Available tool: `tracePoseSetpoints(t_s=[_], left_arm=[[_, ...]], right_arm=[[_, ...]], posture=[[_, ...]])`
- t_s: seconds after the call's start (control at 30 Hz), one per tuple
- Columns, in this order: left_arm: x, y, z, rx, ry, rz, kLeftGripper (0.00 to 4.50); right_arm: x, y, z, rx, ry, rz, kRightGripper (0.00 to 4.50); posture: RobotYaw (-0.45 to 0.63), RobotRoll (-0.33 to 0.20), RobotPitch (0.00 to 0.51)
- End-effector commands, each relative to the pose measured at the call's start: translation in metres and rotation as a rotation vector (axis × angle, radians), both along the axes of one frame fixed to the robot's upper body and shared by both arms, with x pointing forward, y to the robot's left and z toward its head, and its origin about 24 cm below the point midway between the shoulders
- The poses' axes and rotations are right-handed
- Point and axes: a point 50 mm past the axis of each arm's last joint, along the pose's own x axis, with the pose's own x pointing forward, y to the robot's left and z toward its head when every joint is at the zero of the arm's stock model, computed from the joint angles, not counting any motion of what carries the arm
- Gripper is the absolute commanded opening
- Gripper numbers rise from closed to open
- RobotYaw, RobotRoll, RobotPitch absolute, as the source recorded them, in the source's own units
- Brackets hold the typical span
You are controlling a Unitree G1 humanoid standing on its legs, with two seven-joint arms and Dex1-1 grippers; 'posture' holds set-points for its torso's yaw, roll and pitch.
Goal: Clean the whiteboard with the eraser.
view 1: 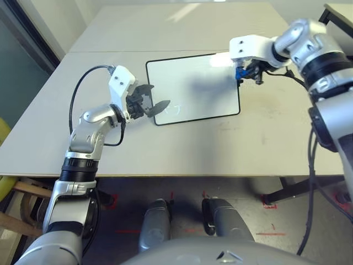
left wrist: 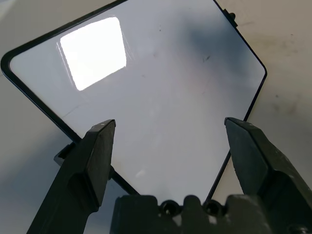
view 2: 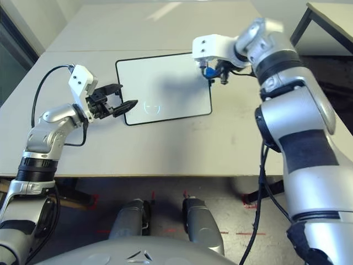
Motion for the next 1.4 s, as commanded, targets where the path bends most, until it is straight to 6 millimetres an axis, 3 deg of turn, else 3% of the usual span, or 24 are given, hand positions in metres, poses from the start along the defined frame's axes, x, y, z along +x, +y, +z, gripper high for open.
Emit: tracePoseSetpoints(t_s=[0.03,0.2,0.43,1.03,1.07,1.1,1.4], left_arm=[[0.002,-0.006,-0.002,0.008,-0.002,-0.022,4.50],[0.002,-0.010,-0.004,0.000,0.001,-0.026,4.50],[0.001,-0.008,-0.004,0.004,0.005,-0.022,4.50],[-0.004,0.005,0.000,0.031,0.009,0.012,4.50],[-0.004,0.005,0.000,0.033,0.009,0.012,4.50],[-0.003,0.005,0.001,0.035,0.009,0.012,4.50],[-0.003,0.010,0.007,0.048,-0.002,0.011,4.50]], right_arm=[[-0.006,-0.012,-0.009,0.108,0.075,-0.152,0.07],[-0.014,-0.026,-0.033,0.269,0.162,-0.417,0.07],[-0.019,-0.029,-0.066,0.430,0.187,-0.675,0.07],[-0.019,-0.014,-0.105,0.541,0.177,-0.877,0.07],[-0.019,-0.014,-0.105,0.552,0.175,-0.878,0.80],[-0.018,-0.013,-0.105,0.566,0.173,-0.879,0.97],[-0.015,-0.023,-0.092,0.613,0.112,-0.838,4.43]], posture=[[-0.13,0.000,0.082],[-0.14,0.000,0.084],[-0.13,0.000,0.098],[-0.10,0.000,0.105],[-0.10,0.000,0.105],[-0.10,0.000,0.104],[-0.11,0.000,0.093]])
